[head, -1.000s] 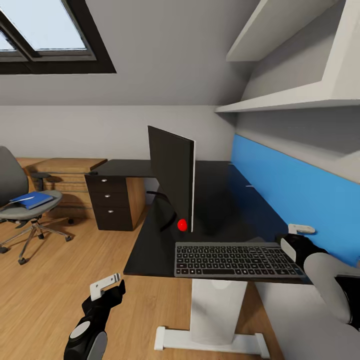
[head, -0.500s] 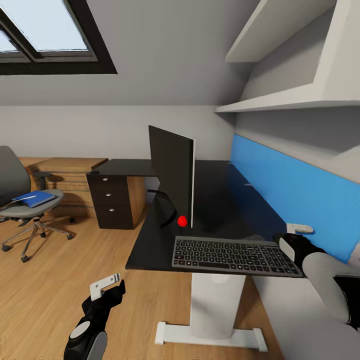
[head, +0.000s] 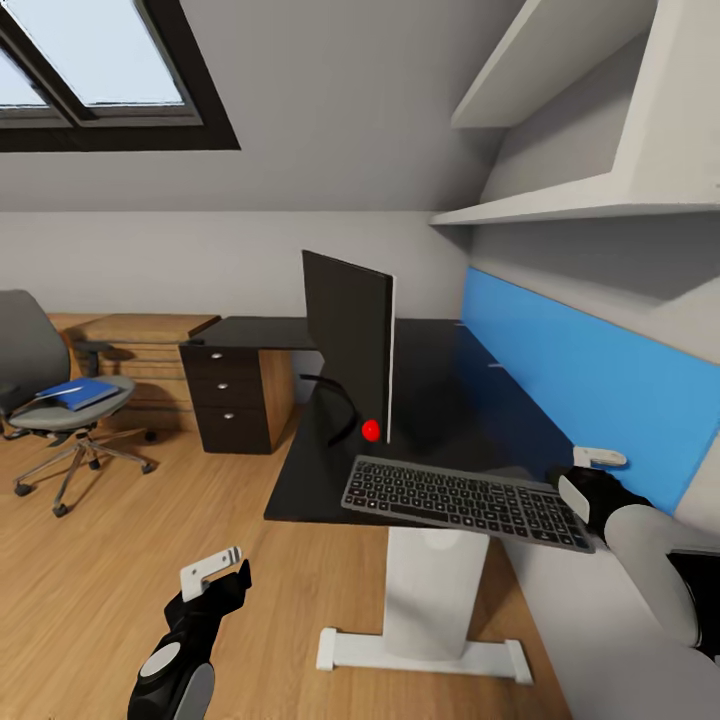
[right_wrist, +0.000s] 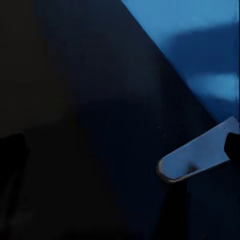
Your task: In the bedroom, organize the workspace by keeping the computer under the desk, ensuring the monitor is on the desk, placing the keyboard on the desk next to the monitor, placing the mouse on the desk next to the keyboard, moving the folder from the swivel chair onto the desk next to the mouse, stacking the notebook on top of the folder with the pen on top of the notebook, and positioning the swivel chair next to the desk.
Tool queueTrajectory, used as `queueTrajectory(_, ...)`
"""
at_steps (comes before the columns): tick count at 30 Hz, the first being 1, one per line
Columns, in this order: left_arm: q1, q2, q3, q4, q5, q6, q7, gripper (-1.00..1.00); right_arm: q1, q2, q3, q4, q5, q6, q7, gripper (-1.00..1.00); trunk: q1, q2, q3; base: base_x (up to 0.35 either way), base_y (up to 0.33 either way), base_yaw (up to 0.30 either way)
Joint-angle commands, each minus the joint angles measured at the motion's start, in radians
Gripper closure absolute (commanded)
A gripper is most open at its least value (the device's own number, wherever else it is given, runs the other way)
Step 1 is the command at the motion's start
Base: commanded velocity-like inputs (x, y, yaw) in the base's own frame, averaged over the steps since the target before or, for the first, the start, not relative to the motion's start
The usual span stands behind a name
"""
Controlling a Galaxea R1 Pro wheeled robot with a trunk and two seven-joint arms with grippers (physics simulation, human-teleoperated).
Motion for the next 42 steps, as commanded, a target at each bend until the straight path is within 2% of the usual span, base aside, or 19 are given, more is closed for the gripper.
queueTrajectory(1, 0.0, 0.0, -0.002, -0.001, 0.009, 0.003, 0.008, -1.0, 0.001, 0.0, -0.002, 0.013, -0.015, 0.01, -0.002, -1.0, 0.0, 0.0, -0.001, -0.208, 0.003, 0.0)
queueTrajectory(24, 0.0, -0.001, -0.004, 0.0, 0.009, 0.003, 0.008, -1.0, 0.001, 0.0, -0.002, 0.014, -0.015, 0.009, -0.002, -1.0, 0.0, 0.0, -0.001, -0.11, 0.028, 0.0)
queueTrajectory(42, 0.0, -0.001, -0.003, 0.0, 0.01, 0.003, 0.008, -1.0, 0.001, 0.0, -0.003, 0.013, -0.015, 0.008, -0.002, -1.0, 0.0, 0.0, -0.001, -0.101, 0.085, 0.0)
